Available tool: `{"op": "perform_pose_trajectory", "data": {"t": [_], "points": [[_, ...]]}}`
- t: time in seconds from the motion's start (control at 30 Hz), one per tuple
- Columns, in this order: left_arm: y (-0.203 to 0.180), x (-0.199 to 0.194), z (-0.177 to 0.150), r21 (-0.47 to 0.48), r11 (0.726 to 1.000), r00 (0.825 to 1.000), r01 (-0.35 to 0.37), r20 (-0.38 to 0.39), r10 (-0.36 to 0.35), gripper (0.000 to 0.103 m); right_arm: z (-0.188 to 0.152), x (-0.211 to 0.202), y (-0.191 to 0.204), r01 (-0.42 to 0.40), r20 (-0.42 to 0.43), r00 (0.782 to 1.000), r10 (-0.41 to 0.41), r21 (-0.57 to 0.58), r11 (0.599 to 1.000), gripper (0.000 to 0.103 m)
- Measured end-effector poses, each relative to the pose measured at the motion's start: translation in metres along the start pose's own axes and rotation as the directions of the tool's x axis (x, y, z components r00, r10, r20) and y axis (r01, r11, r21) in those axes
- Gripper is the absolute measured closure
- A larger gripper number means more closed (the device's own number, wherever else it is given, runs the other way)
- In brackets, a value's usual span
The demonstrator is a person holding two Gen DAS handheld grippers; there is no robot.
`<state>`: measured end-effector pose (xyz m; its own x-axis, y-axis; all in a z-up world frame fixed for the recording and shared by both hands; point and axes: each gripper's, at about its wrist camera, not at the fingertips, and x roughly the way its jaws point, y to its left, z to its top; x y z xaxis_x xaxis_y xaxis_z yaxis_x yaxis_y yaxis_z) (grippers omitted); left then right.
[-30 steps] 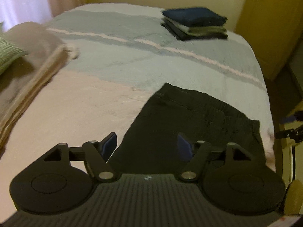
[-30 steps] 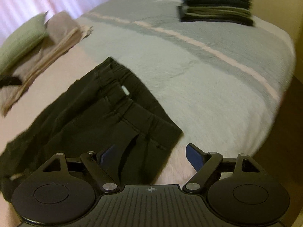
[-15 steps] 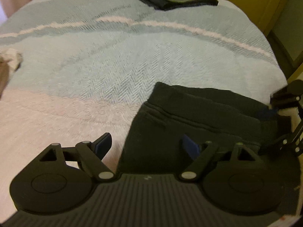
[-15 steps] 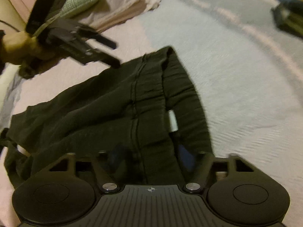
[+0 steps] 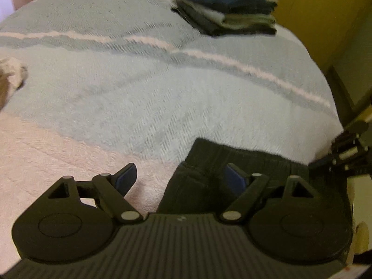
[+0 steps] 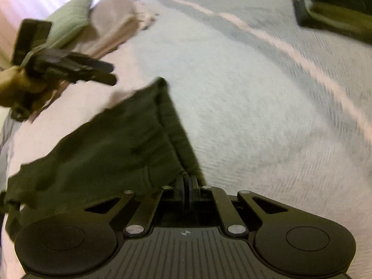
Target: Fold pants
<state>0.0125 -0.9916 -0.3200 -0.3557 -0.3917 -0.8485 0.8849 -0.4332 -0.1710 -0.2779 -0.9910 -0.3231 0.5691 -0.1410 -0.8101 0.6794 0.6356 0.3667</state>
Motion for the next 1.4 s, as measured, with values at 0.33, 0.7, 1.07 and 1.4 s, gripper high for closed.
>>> {"op": "perform_pose_trajectory", "data": {"t": [0.33, 0.7, 1.07, 1.4], "points": [[0.010, 0.059, -0.018, 0.049, 0.984, 0.980, 0.172, -0.105, -0.166, 0.022, -0.035, -0.026, -0.019, -0.040, 0.116, 0.993, 0.014, 0.219, 0.975, 0.067], [0.013, 0.064, -0.013, 0.048, 0.966, 0.960, 0.255, -0.131, -0.247, 0.069, -0.152, -0.075, -0.019, -0.043, 0.217, 0.972, -0.086, 0.528, 0.848, 0.024], [-0.013, -0.042, -0.001, 0.040, 0.990, 0.988, 0.135, 0.065, -0.137, 0.094, -0.093, -0.148, -0.002, -0.093, 0.303, 0.949, -0.089, 0.540, 0.837, 0.094], [-0.024, -0.047, 0.157, 0.067, 0.997, 0.981, 0.030, 0.188, -0.042, 0.092, 0.046, -0.197, -0.069, 0.009, 0.424, 0.879, -0.217, 0.440, 0.898, 0.093]]}}
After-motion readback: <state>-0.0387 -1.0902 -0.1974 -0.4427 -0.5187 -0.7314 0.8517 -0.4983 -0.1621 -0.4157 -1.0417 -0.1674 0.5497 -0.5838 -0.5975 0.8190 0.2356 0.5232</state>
